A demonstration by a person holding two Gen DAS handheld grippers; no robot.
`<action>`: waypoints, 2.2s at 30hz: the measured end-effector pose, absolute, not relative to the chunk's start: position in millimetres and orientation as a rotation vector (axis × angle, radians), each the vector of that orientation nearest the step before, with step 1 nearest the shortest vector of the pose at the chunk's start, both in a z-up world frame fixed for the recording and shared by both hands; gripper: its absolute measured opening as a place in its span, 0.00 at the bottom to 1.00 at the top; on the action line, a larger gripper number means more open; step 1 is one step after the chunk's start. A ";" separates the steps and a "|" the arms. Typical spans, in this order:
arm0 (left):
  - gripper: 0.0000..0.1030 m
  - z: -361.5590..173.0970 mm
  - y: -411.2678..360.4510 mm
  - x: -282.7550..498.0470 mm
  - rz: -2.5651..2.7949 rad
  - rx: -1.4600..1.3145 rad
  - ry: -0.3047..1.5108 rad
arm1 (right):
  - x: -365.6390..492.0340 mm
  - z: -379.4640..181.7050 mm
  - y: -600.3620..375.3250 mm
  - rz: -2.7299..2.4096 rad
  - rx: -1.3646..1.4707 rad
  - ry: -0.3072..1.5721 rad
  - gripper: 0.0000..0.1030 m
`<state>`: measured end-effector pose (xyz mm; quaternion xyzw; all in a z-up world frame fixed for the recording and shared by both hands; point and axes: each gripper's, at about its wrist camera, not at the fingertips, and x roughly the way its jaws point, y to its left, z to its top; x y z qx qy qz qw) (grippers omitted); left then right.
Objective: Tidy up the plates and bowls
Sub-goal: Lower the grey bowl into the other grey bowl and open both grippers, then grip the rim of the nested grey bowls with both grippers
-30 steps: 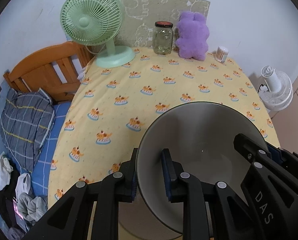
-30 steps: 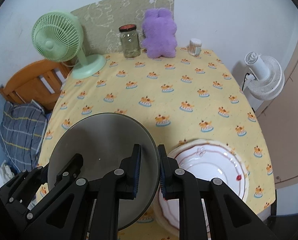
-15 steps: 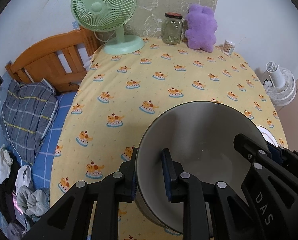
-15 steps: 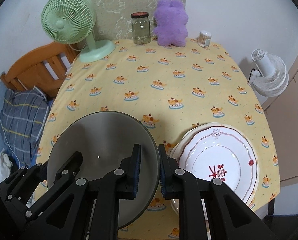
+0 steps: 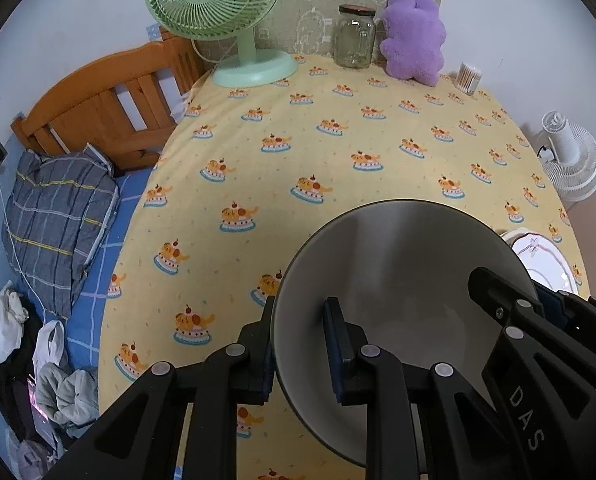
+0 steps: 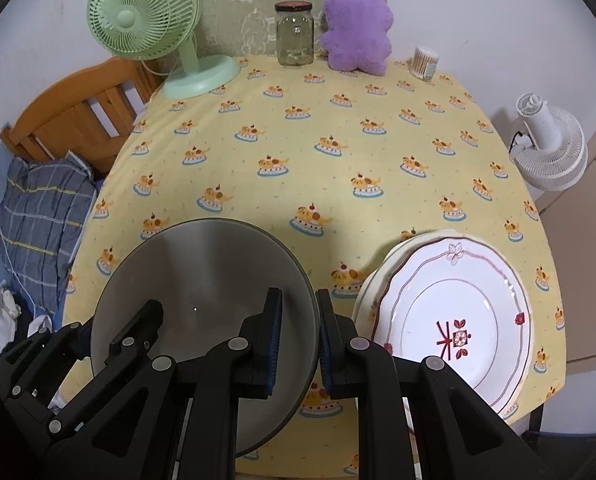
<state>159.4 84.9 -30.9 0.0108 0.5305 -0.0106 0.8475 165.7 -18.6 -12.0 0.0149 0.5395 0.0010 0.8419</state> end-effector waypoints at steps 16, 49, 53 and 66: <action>0.36 -46.6 83.9 155.6 -0.085 0.019 1.159 | 160.6 -27.9 -14.9 0.000 0.021 1.163 0.22; 0.83 -73.7 82.5 169.2 -0.063 -0.030 1.219 | 181.2 -67.7 -41.8 0.141 0.254 1.277 0.71; 0.83 -74.0 82.3 170.6 -0.067 -0.035 1.215 | 185.4 -72.9 -41.2 0.161 0.280 1.289 0.67; 0.61 -69.8 75.6 171.2 -0.156 -0.023 1.192 | 189.0 -71.3 -29.5 0.153 0.251 1.277 0.47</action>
